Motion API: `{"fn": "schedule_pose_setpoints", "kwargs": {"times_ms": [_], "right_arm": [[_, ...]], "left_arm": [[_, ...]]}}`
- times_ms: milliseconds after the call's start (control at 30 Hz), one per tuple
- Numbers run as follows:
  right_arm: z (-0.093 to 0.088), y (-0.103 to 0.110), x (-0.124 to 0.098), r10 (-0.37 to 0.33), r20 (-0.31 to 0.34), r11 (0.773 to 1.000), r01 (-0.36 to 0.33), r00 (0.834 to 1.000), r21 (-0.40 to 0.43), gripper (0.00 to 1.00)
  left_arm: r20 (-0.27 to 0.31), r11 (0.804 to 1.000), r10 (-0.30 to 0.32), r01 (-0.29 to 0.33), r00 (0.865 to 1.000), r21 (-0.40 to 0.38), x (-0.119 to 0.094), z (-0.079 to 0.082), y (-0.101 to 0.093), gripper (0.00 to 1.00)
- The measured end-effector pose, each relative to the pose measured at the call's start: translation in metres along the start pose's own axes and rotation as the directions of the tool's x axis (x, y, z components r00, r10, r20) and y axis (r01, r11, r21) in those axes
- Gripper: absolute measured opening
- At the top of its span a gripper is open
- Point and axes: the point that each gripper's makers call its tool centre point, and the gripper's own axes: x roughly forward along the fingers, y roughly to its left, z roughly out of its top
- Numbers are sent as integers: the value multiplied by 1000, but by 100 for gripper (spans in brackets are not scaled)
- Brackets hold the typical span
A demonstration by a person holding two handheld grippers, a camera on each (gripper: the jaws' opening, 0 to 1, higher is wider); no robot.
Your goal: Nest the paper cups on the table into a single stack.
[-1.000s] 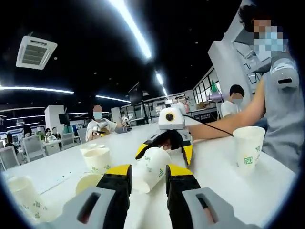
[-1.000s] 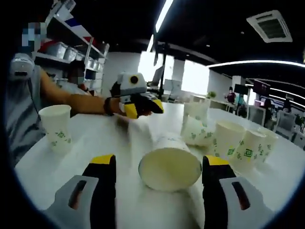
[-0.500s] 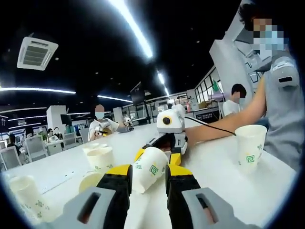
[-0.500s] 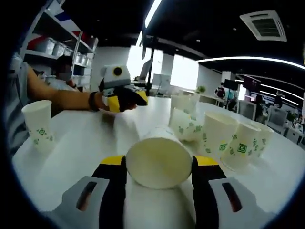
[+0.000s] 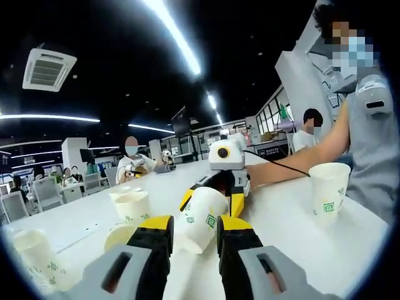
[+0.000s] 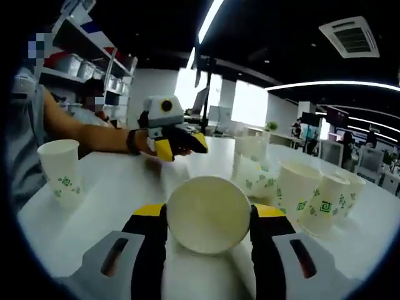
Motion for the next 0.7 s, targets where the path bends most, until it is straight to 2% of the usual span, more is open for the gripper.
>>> {"fn": "schedule_pose_setpoints", "kwargs": {"times_ms": [333, 467, 700], "right_arm": [[22, 5, -6, -6, 85, 1000, 8, 996, -22, 55], [25, 7, -5, -3, 96, 999, 6, 995, -31, 55], [36, 7, -10, -2, 157, 1000, 3, 988, -6, 55]], "left_arm": [[-6, 1000, -4, 4, 1000, -3, 0, -2, -1, 29], [-15, 1000, -8, 8, 1000, -3, 1, -4, -1, 30], [-13, 1000, -5, 5, 1000, -2, 1, -3, 0, 30]]}}
